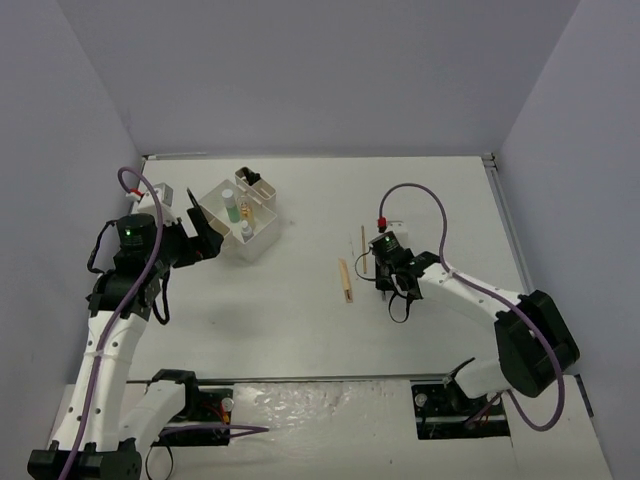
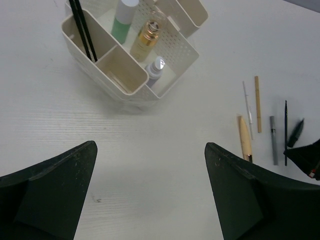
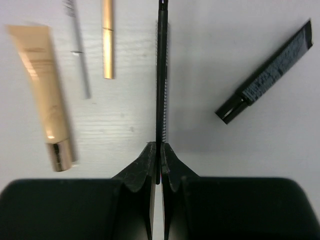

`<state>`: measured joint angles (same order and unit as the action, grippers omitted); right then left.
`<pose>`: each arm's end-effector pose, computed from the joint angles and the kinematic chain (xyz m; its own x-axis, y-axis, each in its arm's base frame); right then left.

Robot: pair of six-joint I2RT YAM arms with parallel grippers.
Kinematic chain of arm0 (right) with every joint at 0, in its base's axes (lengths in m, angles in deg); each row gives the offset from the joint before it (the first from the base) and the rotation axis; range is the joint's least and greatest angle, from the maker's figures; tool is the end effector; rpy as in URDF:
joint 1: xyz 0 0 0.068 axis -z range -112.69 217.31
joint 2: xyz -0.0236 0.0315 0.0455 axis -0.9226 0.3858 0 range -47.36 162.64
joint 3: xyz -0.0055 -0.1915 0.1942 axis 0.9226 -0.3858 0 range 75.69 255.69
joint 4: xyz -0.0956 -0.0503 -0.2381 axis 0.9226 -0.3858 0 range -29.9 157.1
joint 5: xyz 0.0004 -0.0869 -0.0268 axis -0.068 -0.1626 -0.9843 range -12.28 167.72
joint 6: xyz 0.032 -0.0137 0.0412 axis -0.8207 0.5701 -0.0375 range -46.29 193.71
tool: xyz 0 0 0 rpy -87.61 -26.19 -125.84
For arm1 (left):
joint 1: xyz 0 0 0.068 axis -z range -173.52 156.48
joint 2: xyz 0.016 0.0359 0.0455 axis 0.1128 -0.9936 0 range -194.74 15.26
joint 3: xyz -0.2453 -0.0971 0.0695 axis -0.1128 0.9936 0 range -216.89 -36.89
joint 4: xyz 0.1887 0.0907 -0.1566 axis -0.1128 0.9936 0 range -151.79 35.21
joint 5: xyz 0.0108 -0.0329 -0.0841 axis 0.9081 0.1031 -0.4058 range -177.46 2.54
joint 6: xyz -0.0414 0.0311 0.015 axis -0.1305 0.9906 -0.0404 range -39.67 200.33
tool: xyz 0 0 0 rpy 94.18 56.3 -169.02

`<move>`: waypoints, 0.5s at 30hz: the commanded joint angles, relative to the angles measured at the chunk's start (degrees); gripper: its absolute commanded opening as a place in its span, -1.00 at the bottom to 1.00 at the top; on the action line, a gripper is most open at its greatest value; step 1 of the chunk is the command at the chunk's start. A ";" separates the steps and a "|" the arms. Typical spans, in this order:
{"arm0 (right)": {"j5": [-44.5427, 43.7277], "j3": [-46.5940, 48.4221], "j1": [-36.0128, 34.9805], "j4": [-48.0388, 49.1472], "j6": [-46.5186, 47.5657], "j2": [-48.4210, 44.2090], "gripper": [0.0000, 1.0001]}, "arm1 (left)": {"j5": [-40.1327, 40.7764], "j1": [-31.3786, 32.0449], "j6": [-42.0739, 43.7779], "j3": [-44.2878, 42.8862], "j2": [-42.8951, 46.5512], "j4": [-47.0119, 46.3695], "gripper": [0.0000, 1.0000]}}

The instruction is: Organize the makeup

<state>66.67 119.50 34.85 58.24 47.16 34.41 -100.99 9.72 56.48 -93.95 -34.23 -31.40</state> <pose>0.2457 0.1482 0.1919 -0.7364 0.0516 -0.6746 -0.0971 0.9787 0.1809 0.1828 -0.0187 0.3639 -0.4634 -0.3676 -0.8063 0.0906 0.8855 -0.4557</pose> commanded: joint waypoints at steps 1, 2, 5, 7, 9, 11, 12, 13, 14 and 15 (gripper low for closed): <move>-7.87 5.51 -7.46 2.76 2.46 -8.59 -1.00 | -10.23 0.24 -5.14 -6.36 -1.31 -2.10 0.74; -8.36 6.04 -10.24 3.80 3.71 -10.42 -1.00 | -11.58 0.46 -6.68 -6.81 -1.59 -2.22 0.74; -7.43 6.26 -16.43 10.44 7.43 -14.01 -1.00 | -14.83 2.34 -9.97 -8.43 -2.56 -2.99 0.81; -6.32 6.12 -20.49 15.53 10.24 -15.93 -1.00 | -14.81 4.73 -12.42 -8.80 -2.63 -4.40 0.85; -5.12 5.65 -24.75 19.25 12.79 -16.87 -1.00 | -13.59 8.90 -14.40 -9.01 -2.91 -6.42 0.89; -4.30 5.18 -27.39 24.44 14.48 -17.06 -1.00 | -10.37 12.74 -14.95 -10.01 -3.54 -7.14 0.90; -3.73 4.94 -28.59 26.67 15.26 -17.13 -1.00 | -9.00 14.59 -15.15 -10.40 -4.00 -7.23 0.90; -2.98 4.72 -29.60 28.76 15.89 -17.14 -1.00 | -7.96 16.26 -15.36 -10.62 -4.42 -7.38 0.90; -1.98 4.54 -30.30 30.72 16.26 -17.06 -1.00 | -7.36 17.63 -15.64 -10.61 -4.74 -7.67 0.90; -0.82 4.60 -30.57 32.15 16.27 -16.81 -1.00 | -6.85 18.60 -16.09 -10.49 -4.94 -8.44 0.90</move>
<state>63.36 123.78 6.30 76.69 59.34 18.14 -110.71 24.25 43.92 -100.74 -38.07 -33.79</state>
